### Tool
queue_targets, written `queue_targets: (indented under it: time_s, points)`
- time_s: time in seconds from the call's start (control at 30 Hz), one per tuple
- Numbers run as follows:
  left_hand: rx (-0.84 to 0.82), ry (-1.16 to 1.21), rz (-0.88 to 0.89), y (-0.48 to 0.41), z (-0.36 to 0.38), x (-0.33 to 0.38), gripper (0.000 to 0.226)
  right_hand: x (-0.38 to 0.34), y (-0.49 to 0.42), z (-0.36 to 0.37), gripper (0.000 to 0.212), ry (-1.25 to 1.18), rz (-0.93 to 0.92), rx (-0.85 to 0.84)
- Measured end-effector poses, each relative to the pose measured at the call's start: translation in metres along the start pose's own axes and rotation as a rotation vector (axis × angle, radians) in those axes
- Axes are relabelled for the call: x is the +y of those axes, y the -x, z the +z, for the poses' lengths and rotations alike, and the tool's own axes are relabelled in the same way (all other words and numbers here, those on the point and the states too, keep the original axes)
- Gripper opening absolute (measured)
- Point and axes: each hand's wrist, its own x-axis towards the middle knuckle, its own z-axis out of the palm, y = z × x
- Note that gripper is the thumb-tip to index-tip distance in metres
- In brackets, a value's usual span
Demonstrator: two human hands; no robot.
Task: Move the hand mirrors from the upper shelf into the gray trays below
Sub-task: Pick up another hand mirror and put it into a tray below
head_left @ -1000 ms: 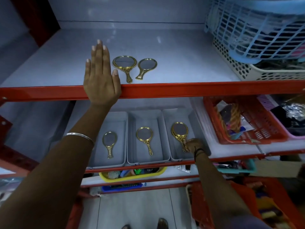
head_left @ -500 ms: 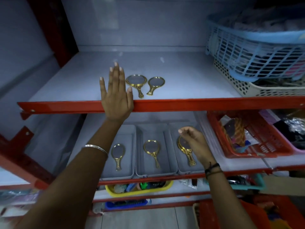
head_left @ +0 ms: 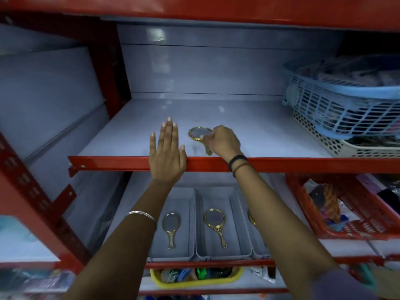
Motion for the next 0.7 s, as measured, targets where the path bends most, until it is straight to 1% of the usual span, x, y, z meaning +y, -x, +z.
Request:
queue_targets:
  time_s: [0.07, 0.13, 0.23, 0.3, 0.37, 0.4, 0.47, 0.53, 0.6, 0.63, 0.7]
  points:
    - [0.006, 0.001, 0.006, -0.001, 0.000, -0.001, 0.062, -0.010, -0.005, 0.012, 0.029, 0.216, -0.004, -0.032]
    - [0.013, -0.001, 0.012, -0.001, 0.001, -0.002, 0.062, -0.019, -0.006, 0.019, 0.029, 0.325, -0.015, -0.044]
    - [0.014, 0.008, 0.017, -0.001, 0.004, -0.004, 0.062, -0.027, -0.007, 0.024, 0.033, 0.391, 0.007, -0.041]
    - [0.011, 0.010, 0.022, -0.002, 0.004, -0.004, 0.062, -0.028, -0.009, 0.020, 0.032, 0.371, 0.053, -0.025]
    - [0.008, 0.019, 0.025, -0.002, 0.005, -0.005, 0.063, -0.024, -0.011, 0.014, 0.029, 0.276, 0.109, -0.033]
    - [0.011, 0.023, 0.025, -0.002, 0.004, -0.005, 0.063, -0.020, -0.013, 0.011, 0.023, 0.199, 0.137, -0.055]
    - [0.021, 0.027, 0.024, -0.002, 0.004, -0.005, 0.063, -0.009, -0.016, 0.005, 0.008, -0.046, 0.194, -0.092]
    - [0.031, 0.022, 0.027, -0.001, 0.004, -0.005, 0.062, 0.003, -0.013, -0.006, 0.021, -0.368, 0.223, -0.130]
    - [0.039, 0.023, 0.030, -0.001, 0.004, -0.005, 0.062, 0.012, 0.006, -0.020, 0.017, -0.620, 0.175, -0.151]
    - [0.044, 0.027, 0.030, -0.001, 0.004, -0.005, 0.062, 0.016, 0.021, -0.027, 0.013, -0.693, 0.145, -0.175]
    - [0.054, 0.034, 0.032, 0.000, 0.004, -0.004, 0.062, 0.025, 0.057, -0.035, 0.013, -0.778, 0.107, -0.238]
